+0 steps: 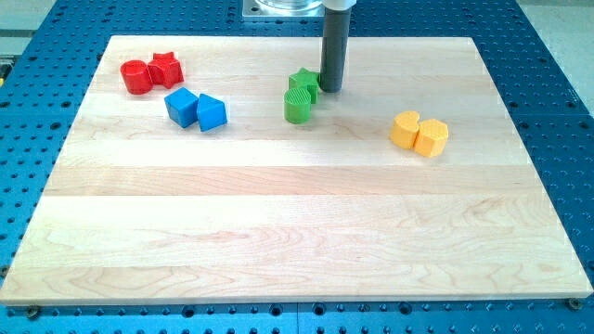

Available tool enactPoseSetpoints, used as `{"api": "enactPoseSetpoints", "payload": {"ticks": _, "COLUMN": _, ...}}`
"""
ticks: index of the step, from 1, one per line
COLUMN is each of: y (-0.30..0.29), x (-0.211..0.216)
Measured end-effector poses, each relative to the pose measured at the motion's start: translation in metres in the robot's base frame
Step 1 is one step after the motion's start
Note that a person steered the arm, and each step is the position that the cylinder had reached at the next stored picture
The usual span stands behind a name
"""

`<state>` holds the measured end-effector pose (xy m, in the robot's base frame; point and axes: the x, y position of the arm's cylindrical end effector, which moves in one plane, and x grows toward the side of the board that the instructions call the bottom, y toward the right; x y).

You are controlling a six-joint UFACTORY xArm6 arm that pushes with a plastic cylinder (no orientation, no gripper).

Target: Slide the yellow heart to the bottom right of the green circle

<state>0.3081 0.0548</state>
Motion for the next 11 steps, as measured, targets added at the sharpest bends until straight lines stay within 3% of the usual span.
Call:
{"api": "enactPoseSetpoints", "payload": {"ticks": 2, "y": -0.027, "x": 0.0}}
{"api": "enactPoseSetpoints", "payload": {"ticks": 3, "y": 0.013, "x": -0.004}}
{"api": "enactPoseSetpoints", "payload": {"ticks": 4, "y": 0.135, "x": 0.003}}
{"api": "enactPoseSetpoints", "payload": {"ticks": 5, "y": 0.208, "x": 0.046}}
{"api": "enactPoseSetpoints", "payload": {"ticks": 6, "y": 0.205, "x": 0.101}}
{"api": "enactPoseSetpoints", "payload": {"ticks": 9, "y": 0.024, "x": 0.107}}
{"api": "enactPoseSetpoints", "payload": {"ticks": 11, "y": 0.027, "x": 0.091}}
